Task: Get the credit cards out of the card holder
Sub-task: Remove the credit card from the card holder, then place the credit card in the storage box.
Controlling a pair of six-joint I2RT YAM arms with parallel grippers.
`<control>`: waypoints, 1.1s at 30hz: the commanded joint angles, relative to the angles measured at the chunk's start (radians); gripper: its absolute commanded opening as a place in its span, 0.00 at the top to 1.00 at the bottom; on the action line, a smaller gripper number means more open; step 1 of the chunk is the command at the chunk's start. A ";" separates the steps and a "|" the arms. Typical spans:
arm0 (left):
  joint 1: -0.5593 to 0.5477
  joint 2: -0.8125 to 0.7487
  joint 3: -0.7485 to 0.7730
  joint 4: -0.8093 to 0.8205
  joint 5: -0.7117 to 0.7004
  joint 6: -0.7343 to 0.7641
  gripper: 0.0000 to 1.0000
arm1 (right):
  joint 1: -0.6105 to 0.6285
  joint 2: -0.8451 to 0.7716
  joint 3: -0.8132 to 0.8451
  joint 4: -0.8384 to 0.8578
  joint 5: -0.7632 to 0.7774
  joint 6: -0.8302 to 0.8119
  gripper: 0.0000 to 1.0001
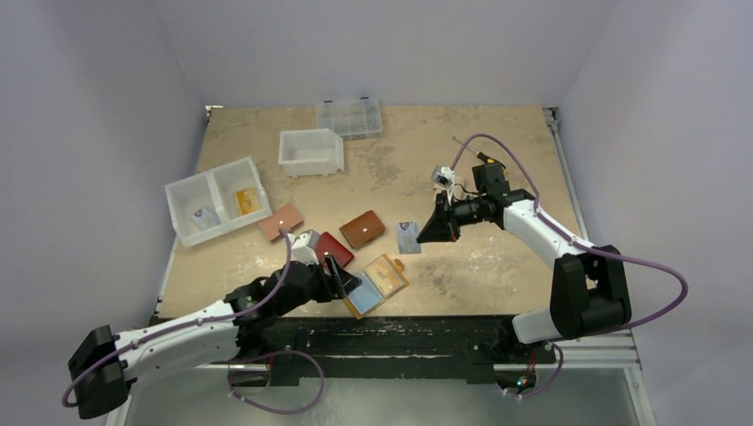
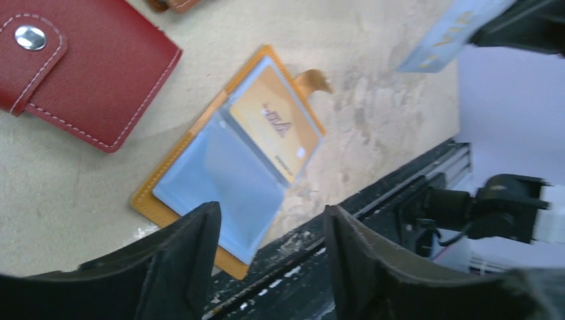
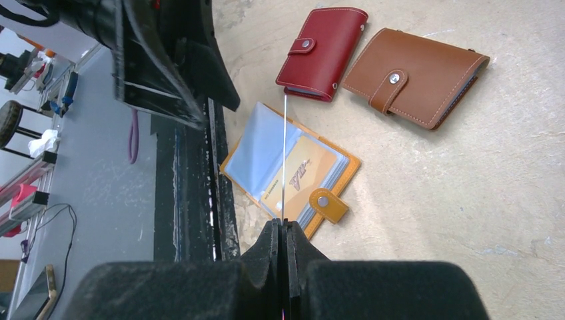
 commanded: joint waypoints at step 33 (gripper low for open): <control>0.029 0.645 0.165 1.047 0.156 0.414 0.23 | 0.036 -0.004 0.030 -0.079 -0.058 -0.094 1.00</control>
